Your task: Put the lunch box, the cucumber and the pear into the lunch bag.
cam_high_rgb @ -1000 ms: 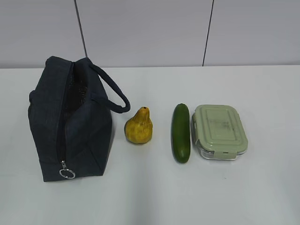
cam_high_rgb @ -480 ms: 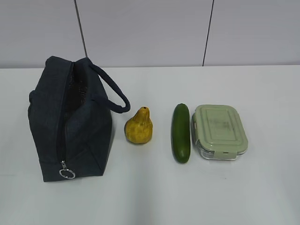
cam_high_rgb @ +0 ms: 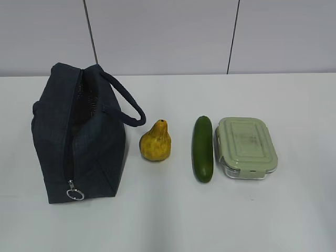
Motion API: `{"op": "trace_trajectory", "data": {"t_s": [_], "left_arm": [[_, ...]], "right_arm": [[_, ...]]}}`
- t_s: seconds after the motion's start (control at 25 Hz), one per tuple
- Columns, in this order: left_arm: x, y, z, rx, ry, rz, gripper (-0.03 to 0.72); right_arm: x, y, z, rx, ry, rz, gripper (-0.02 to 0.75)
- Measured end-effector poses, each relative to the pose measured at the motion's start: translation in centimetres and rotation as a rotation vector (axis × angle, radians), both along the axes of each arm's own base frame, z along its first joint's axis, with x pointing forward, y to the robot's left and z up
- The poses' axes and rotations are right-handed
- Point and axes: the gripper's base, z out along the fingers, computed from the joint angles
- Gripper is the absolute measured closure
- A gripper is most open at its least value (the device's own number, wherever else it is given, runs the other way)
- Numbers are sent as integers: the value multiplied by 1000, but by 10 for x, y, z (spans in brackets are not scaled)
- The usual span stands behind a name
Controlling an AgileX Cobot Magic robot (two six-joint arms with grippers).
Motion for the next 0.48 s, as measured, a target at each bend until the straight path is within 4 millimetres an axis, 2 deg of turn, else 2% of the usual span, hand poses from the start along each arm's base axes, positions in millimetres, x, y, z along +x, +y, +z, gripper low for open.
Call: {"op": "trace_trajectory", "data": {"t_s": [0.2, 0.48], "left_arm": [[0, 0, 0, 0, 0, 0, 446], [0, 0, 0, 0, 0, 0, 446]], "right_arm": [[31, 1, 19, 10, 5, -2, 216], [84, 3, 46, 11, 34, -4, 208]]}}
